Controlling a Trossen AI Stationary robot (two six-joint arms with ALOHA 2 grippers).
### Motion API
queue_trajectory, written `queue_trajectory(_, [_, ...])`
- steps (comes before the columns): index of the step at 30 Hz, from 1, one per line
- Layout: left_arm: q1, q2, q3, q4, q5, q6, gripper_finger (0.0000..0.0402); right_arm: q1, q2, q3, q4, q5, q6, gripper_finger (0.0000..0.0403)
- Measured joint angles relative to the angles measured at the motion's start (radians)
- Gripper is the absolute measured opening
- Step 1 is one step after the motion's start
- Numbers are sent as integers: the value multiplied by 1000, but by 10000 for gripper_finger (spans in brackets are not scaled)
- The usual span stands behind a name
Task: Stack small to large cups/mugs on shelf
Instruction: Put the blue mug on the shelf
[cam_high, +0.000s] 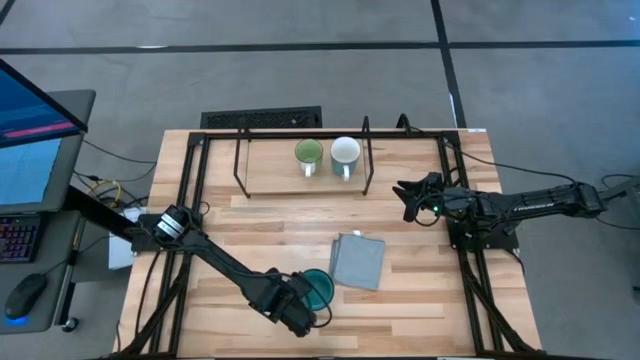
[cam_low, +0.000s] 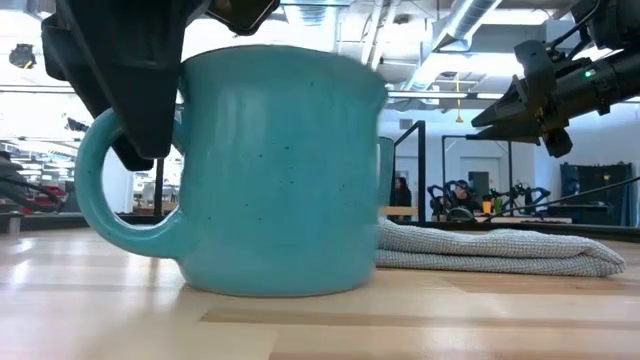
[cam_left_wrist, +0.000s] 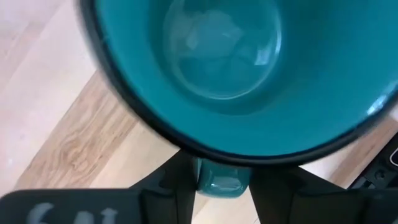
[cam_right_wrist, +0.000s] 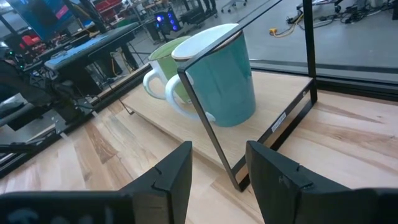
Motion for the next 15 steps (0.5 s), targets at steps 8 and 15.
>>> queue_trajectory(8, [0, 0, 0, -3, -20, -9, 81, 0, 0, 0, 0, 0, 0, 173])
queue_trajectory(15, [0, 0, 0, -3, -37, -77, 82, 0, 0, 0, 0, 1, 0, 173])
